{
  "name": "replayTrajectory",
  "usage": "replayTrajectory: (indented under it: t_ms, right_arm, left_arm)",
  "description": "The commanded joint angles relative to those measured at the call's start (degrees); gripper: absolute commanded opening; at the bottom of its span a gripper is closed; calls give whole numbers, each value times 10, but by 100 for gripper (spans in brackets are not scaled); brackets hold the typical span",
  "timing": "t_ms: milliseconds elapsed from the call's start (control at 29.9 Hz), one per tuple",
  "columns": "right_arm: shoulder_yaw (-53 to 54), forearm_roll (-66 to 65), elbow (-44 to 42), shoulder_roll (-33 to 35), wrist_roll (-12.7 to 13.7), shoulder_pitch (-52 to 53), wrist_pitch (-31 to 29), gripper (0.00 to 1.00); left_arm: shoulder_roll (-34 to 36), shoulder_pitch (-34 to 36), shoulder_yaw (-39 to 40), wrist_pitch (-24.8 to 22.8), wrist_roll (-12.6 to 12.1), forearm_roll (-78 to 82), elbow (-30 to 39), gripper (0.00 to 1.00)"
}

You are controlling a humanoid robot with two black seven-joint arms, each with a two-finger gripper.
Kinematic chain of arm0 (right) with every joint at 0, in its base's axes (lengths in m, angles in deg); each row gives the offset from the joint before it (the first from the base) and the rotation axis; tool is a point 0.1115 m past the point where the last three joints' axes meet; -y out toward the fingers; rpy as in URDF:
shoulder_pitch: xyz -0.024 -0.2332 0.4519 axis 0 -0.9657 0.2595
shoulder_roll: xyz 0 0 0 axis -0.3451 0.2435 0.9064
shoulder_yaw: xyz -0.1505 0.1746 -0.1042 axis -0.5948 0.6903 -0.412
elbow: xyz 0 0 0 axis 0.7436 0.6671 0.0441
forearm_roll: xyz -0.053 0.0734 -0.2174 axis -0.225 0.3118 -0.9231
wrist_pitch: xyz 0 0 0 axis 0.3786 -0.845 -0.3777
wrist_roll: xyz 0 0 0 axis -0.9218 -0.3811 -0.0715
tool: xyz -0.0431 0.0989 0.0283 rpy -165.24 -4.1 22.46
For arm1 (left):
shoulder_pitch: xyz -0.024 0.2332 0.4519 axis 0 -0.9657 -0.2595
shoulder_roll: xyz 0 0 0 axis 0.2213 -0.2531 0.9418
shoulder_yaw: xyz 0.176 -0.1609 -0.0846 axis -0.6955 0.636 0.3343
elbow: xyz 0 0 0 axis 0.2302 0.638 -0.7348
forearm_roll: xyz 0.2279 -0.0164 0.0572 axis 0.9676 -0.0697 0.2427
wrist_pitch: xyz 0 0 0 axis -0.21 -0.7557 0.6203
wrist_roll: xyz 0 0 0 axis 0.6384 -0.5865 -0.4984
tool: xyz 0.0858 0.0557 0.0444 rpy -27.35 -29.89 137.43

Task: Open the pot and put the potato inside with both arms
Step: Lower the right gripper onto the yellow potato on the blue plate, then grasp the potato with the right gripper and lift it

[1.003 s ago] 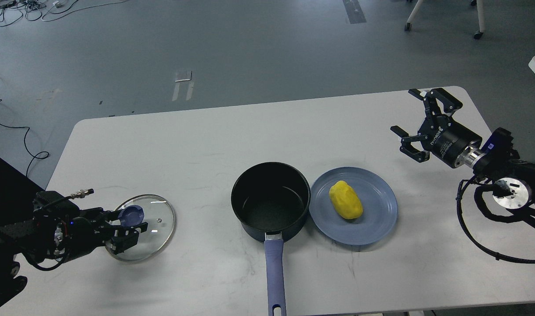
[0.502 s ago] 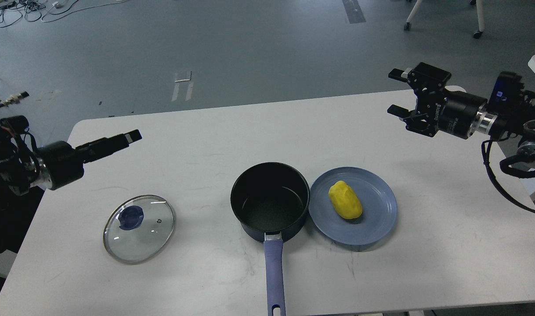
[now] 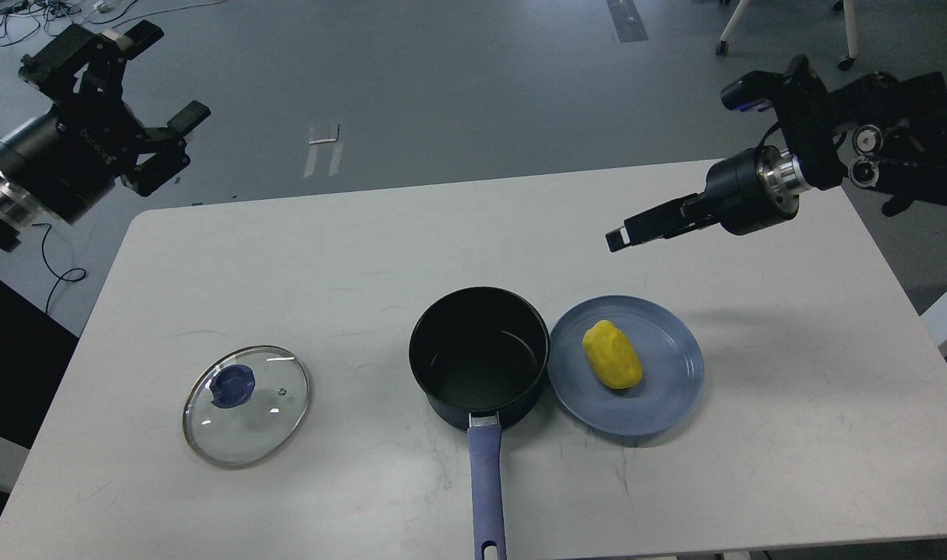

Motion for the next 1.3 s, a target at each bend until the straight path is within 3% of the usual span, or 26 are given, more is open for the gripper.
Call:
replayTrajectory:
  t_ms: [0, 301, 568, 1103, 1271]
  right_arm:
    - [-53, -55, 0, -44, 0, 23, 0, 100]
    - [-148, -70, -15, -158, 0, 41, 0, 100]
    - [-196, -69, -46, -217, 0, 33, 0, 100]
    - [-197, -54, -54, -229, 0, -10, 25, 95]
    - [-197, -51, -55, -231, 0, -15, 31, 86]
  left_arm:
    - [1, -13, -1, 0, 0, -8, 1, 98]
    - [-2, -15, 0, 0, 0, -94, 1, 98]
    - [2, -15, 0, 0, 0, -95, 1, 98]
    - [2, -15, 2, 0, 0, -98, 2, 98]
    - [2, -15, 2, 0, 0, -119, 3, 98]
